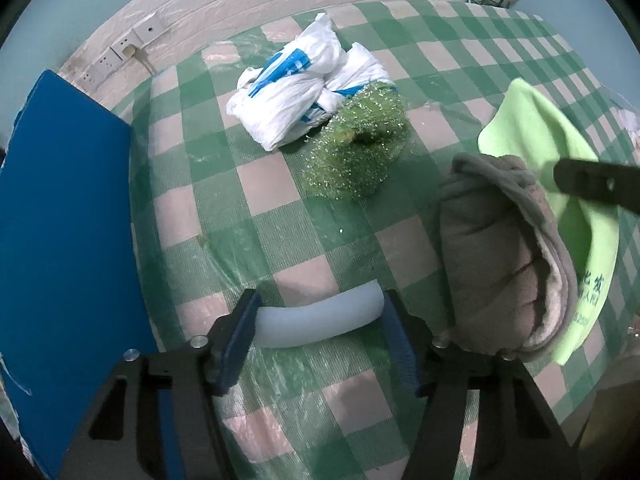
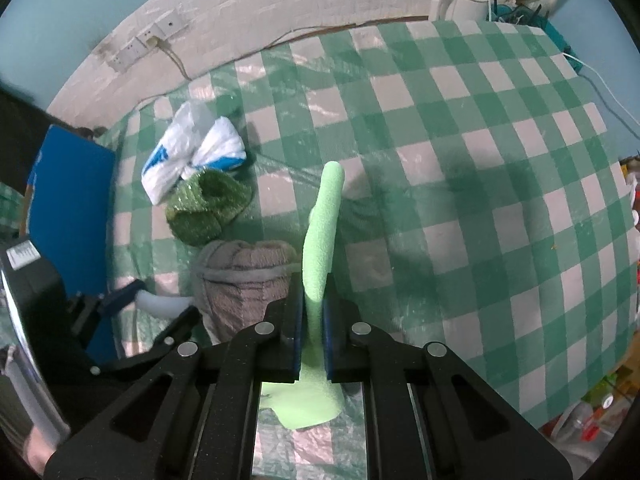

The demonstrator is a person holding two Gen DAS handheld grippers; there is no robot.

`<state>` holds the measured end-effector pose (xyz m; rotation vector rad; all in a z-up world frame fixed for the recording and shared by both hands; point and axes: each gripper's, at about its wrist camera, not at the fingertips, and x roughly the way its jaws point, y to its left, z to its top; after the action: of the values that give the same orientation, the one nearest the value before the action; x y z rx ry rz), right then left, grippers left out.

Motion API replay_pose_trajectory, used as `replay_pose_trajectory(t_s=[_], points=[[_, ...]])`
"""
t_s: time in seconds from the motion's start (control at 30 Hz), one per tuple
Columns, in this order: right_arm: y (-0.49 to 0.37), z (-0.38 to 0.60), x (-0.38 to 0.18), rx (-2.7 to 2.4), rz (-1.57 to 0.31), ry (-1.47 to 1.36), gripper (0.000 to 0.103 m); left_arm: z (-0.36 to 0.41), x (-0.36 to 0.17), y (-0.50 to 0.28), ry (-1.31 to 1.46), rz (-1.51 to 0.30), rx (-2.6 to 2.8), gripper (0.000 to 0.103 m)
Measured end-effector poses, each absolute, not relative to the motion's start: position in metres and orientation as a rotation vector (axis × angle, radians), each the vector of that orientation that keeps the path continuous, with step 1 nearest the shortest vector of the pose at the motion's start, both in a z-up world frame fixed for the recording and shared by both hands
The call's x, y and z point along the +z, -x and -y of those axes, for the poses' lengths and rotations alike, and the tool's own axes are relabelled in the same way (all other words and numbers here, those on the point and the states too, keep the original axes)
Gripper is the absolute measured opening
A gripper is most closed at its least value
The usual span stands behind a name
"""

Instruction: Organize soft objects

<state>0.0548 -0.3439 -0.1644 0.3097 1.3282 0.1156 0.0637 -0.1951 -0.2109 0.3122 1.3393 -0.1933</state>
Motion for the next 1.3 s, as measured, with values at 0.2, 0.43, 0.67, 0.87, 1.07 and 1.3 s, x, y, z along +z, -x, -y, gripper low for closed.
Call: replay_pose_trajectory(t_s=[0.2,0.43,0.67,0.87,1.07,1.3], points=[[-0.060,0.346,-0.154,0.110,-1.295,-0.316,0.008,0.194,-0.206,-0.053,-0.302,-1.336,-0.183,0.012],[-0.064,0.341,-0.145,0.115,-1.266,-0.318,0.008,0.178,-0.194,-0.048,-0.242,-1.346,-0.190,0.009],[-0.062,0.340,-0.136,0.117,-1.242,-0.318,0.008,0.174,-0.177,-0.046,-0.227,-1.314,-0.206,0.009],[-0.061,0.340,-0.125,0.121,-1.214,-0.323,0.008,0.172,-0.160,-0.039,-0.212,-1.284,-0.213,0.008],[-0.059,0.336,-0.111,0.132,-1.182,-0.316,0.008,0.166,-0.145,-0.035,-0.195,-1.260,-0.216,0.008],[-0.058,0.329,-0.100,0.146,-1.157,-0.306,0.008,0.157,-0.131,-0.036,-0.168,-1.241,-0.214,0.008]])
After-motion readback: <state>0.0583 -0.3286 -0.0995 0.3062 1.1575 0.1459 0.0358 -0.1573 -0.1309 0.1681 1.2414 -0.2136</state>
